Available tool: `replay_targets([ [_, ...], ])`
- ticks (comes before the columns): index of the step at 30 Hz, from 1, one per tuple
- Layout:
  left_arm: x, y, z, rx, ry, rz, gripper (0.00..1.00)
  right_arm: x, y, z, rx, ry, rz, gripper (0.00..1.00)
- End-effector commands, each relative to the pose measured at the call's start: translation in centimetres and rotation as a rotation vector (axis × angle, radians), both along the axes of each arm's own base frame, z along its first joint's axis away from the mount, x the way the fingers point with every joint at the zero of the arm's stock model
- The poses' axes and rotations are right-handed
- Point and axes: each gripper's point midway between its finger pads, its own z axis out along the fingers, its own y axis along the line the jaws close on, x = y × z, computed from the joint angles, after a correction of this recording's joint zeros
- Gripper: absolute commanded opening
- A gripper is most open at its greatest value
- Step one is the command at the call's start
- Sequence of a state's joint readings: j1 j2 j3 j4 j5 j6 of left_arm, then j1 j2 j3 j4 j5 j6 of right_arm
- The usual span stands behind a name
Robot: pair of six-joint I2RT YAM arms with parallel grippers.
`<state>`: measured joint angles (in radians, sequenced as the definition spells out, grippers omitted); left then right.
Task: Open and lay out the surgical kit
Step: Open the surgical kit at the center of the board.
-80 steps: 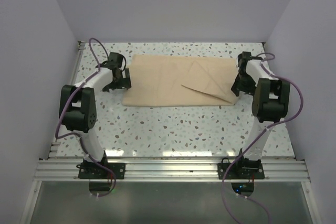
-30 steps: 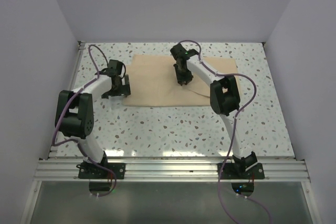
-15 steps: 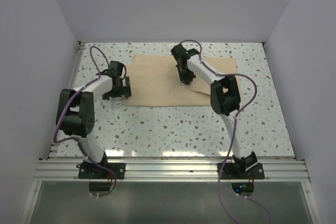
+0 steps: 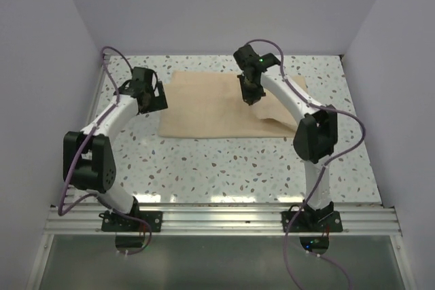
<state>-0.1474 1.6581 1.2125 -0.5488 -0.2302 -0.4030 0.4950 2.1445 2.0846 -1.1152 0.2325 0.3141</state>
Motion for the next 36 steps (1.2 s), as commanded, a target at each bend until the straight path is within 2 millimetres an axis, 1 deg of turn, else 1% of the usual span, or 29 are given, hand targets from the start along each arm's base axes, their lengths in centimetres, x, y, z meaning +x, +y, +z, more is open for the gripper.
replay_targets([
  [1, 0.2, 0.1, 6.0, -0.036, -0.152, 0.060, 1.00, -7.4, 0.8, 5.5, 0.125, 0.025, 0.057, 0.00],
  [2, -0.5, 0.3, 6.9, -0.046, -0.171, 0.078, 1.00, -10.9, 0.5, 5.9, 0.142, 0.049, 0.061, 0.00],
  [3, -0.7, 0.2, 7.5, -0.055, -0.189, 0.083, 1.00, -12.4, 0.5, 3.9, 0.115, 0.108, 0.054, 0.00],
  [4, -1.4, 0.3, 7.7, -0.059, -0.181, 0.094, 1.00, -15.7, 0.7, 6.3, 0.185, 0.086, 0.091, 0.00],
  [5, -1.9, 0.1, 9.0, -0.073, -0.210, 0.097, 1.00, -18.9, -0.5, 4.0, 0.160, 0.172, 0.081, 0.00],
  [7, -3.0, 0.0, 9.8, -0.077, -0.225, 0.111, 1.00, -24.0, -1.4, 4.0, 0.210, 0.227, 0.051, 0.00],
  [8, -3.7, 0.0, 10.9, -0.085, -0.254, 0.113, 1.00, -27.5, -3.3, 3.9, 0.247, 0.231, 0.041, 0.00],
  [9, -4.2, -0.4, 11.3, -0.092, -0.262, 0.110, 1.00, -29.4, -4.1, 3.7, 0.278, 0.246, -0.012, 0.00],
  [10, -4.9, -0.3, 11.5, -0.086, -0.256, 0.115, 1.00, -31.5, -5.4, 3.4, 0.284, 0.275, -0.033, 0.00],
  [11, -5.6, -0.5, 12.3, -0.092, -0.274, 0.113, 1.00, -34.0, -7.1, 3.3, 0.341, 0.245, -0.043, 0.00],
  [13, -7.1, -0.4, 12.5, -0.093, -0.255, 0.128, 1.00, -36.8, -9.1, 2.9, 0.368, 0.254, -0.090, 0.00],
  [15, -8.6, -0.4, 13.2, -0.109, -0.267, 0.142, 1.00, -39.0, -10.3, 2.5, 0.416, 0.253, -0.107, 0.78],
  [16, -9.3, -0.3, 13.1, -0.113, -0.260, 0.146, 1.00, -40.0, -11.1, 2.2, 0.399, 0.276, -0.121, 0.98],
  [17, -10.1, -0.3, 13.8, -0.128, -0.287, 0.148, 1.00, -40.2, -11.6, 2.3, 0.387, 0.270, -0.134, 0.98],
  [18, -10.7, -0.5, 13.2, -0.146, -0.277, 0.159, 1.00, -40.4, -12.1, 2.5, 0.384, 0.258, -0.143, 0.98],
  [19, -11.4, -0.5, 13.6, -0.168, -0.296, 0.162, 1.00, -40.5, -12.5, 2.6, 0.370, 0.252, -0.152, 0.98],
  [20, -11.8, -0.7, 13.4, -0.183, -0.297, 0.161, 1.00, -40.2, -12.3, 3.5, 0.393, 0.226, -0.142, 0.99],
  [21, -12.2, -1.1, 12.6, -0.207, -0.282, 0.168, 1.00, -39.9, -12.5, 3.9, 0.390, 0.204, -0.149, 0.98],
  [22, -12.6, -1.2, 12.6, -0.220, -0.286, 0.166, 1.00, -39.3, -12.3, 5.1, 0.412, 0.168, -0.149, 0.98],
  [25, -13.0, -1.6, 11.6, -0.224, -0.264, 0.155, 1.00, -37.7, -12.0, 6.9, 0.402, 0.118, -0.167, 0.98],
  [26, -12.9, -1.6, 11.6, -0.221, -0.264, 0.148, 1.00, -37.0, -11.7, 8.0, 0.411, 0.080, -0.151, 0.98],
  [27, -12.7, -1.8, 11.7, -0.216, -0.271, 0.130, 1.00, -36.3, -11.6, 8.5, 0.403, 0.060, -0.146, 0.98],
  [29, -12.0, -2.0, 11.8, -0.207, -0.280, 0.106, 1.00, -33.6, -10.5, 9.7, 0.387, -0.006, -0.124, 0.98],
  [30, -11.1, -2.3, 12.2, -0.200, -0.308, 0.066, 1.00, -32.7, -10.1, 9.9, 0.382, -0.025, -0.115, 0.98],
  [31, -10.4, -2.5, 11.9, -0.187, -0.304, 0.050, 1.00, -30.6, -8.7, 10.2, 0.377, -0.051, -0.109, 0.98],
  [32, -9.6, -2.6, 12.1, -0.179, -0.316, 0.036, 1.00, -29.5, -8.1, 10.2, 0.363, -0.062, -0.092, 0.98],
  [33, -8.4, -2.6, 12.6, -0.157, -0.345, 0.012, 1.00, -27.8, -7.1, 10.5, 0.373, -0.101, -0.085, 0.99],
  [34, -7.1, -2.9, 11.5, -0.136, -0.317, 0.001, 1.00, -26.3, -6.7, 10.5, 0.345, -0.123, -0.088, 0.98],
  [36, -4.3, -3.3, 12.4, -0.108, -0.354, -0.038, 1.00, -23.4, -6.1, 9.2, 0.245, -0.100, -0.098, 0.99],
])
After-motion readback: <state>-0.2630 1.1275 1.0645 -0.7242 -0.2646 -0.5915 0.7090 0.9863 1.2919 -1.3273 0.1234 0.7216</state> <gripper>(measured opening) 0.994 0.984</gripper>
